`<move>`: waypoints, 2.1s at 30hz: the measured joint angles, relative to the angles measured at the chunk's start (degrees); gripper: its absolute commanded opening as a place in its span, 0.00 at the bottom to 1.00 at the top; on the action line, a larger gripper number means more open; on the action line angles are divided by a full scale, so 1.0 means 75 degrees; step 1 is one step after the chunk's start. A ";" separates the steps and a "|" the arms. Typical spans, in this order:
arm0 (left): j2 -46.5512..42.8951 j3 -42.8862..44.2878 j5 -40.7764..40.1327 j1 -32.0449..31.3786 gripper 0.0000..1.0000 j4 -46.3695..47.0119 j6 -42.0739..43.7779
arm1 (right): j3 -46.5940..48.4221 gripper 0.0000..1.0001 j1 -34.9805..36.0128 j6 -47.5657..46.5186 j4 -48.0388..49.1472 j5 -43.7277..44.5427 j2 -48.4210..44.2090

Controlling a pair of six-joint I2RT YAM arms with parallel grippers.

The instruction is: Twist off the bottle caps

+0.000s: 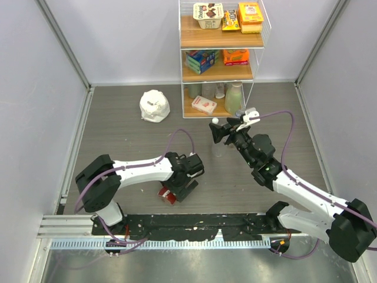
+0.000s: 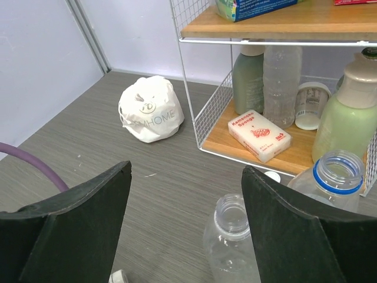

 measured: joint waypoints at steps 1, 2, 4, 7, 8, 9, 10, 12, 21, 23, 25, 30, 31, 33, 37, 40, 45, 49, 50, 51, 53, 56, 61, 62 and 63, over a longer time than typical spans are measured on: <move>0.0058 0.0015 -0.0023 0.0000 0.74 0.0000 -0.0003 | 0.0015 0.80 0.0000 0.0006 -0.0026 -0.0015 -0.0032; 0.0096 0.0032 -0.0047 0.0000 0.67 -0.0006 -0.0003 | 0.0038 0.80 0.0000 0.0029 -0.0096 -0.0026 -0.0082; 0.0096 0.0052 -0.0076 0.0000 0.57 0.0003 -0.0038 | 0.0082 0.81 0.0000 0.0064 -0.0224 -0.0050 -0.0163; 0.0087 0.0070 -0.0149 0.0000 0.51 0.0032 -0.0017 | 0.0251 0.81 0.0000 0.0119 -0.0522 -0.0087 -0.0274; 0.0073 0.0070 -0.0163 0.0000 0.49 0.0038 -0.0047 | 0.0329 0.81 0.0000 0.0146 -0.0627 -0.0099 -0.0309; 0.0047 0.0070 -0.0189 0.0000 0.48 0.0035 -0.0055 | 0.0408 0.82 0.0000 0.0172 -0.0749 -0.0102 -0.0341; -0.0012 0.0070 -0.0233 0.0000 0.47 0.0035 -0.0055 | 0.0519 0.84 0.0000 0.0216 -0.0883 -0.0102 -0.0367; -0.0216 0.0076 -0.0312 -0.0003 0.45 0.0026 -0.0058 | 0.0819 0.84 0.0000 0.0361 -0.1192 -0.0099 -0.0388; -0.2500 0.0586 -0.0708 -0.0003 0.42 0.0067 -0.0058 | 0.2859 0.85 0.0000 0.1288 -0.2783 -0.0938 -0.0052; -0.3121 0.0638 -0.0743 -0.0003 0.42 0.0195 -0.0055 | 0.2973 0.85 0.0000 0.1489 -0.2865 -0.1282 0.0044; -0.3617 0.0702 -0.0758 -0.0003 0.42 0.0303 -0.0052 | 0.3008 0.85 0.0000 0.1725 -0.2961 -0.1635 0.0187; -0.4121 0.0883 -0.0755 -0.0006 0.42 0.0574 -0.0023 | 0.3028 0.85 0.0000 0.2288 -0.3092 -0.2567 0.0676; -0.4150 0.0912 -0.0749 -0.0003 0.41 0.0624 -0.0023 | 0.3031 0.85 0.0006 0.2390 -0.3089 -0.2760 0.0764; -0.4153 0.0994 -0.0717 -0.0003 0.41 0.0679 -0.0023 | 0.3077 0.85 0.0047 0.2570 -0.3089 -0.3147 0.0950; -0.4153 0.1139 -0.0662 -0.0003 0.39 0.0731 -0.0026 | 0.3314 0.74 0.0192 0.2771 -0.3080 -0.3829 0.1297; -0.4153 0.1201 -0.0615 -0.0006 0.39 0.0799 -0.0026 | 0.3462 0.65 0.0341 0.2862 -0.3077 -0.4188 0.1466; -0.4153 0.1207 -0.0565 -0.0003 0.44 0.0807 -0.0047 | 0.3576 0.11 0.0466 0.3142 -0.3042 -0.4459 0.1676; -0.4164 0.1207 -0.0580 0.0000 0.57 0.0898 -0.0041 | 0.3733 0.01 0.0469 0.3430 -0.2987 -0.4602 0.1737; -0.4167 0.1207 -0.0580 0.0003 0.63 0.0901 -0.0044 | 0.3733 0.02 0.0469 0.3445 -0.2975 -0.4619 0.1737; -0.4173 0.1207 -0.0580 0.0000 0.69 0.0898 -0.0050 | 0.3733 0.02 0.0469 0.3448 -0.2970 -0.4628 0.1737; -0.4199 0.1207 -0.0580 0.0000 0.80 0.0895 -0.0052 | 0.3733 0.02 0.0469 0.3448 -0.2955 -0.4634 0.1737; -0.4325 0.1183 -0.0597 0.0009 0.97 0.0889 -0.0067 | 0.3733 0.01 0.0469 0.3433 -0.2882 -0.4651 0.1731; -0.4849 0.1142 -0.0551 0.0003 1.00 0.0938 -0.0207 | 0.3692 0.01 0.0475 0.3136 -0.2897 -0.4639 0.1647; -0.4931 0.1142 -0.0551 0.0003 0.99 0.0944 -0.0224 | 0.3660 0.02 0.0475 0.3089 -0.2882 -0.4642 0.1585; -0.5027 0.1128 -0.0551 0.0006 1.00 0.0973 -0.0236 | 0.3622 0.01 0.0475 0.3037 -0.2859 -0.4648 0.1515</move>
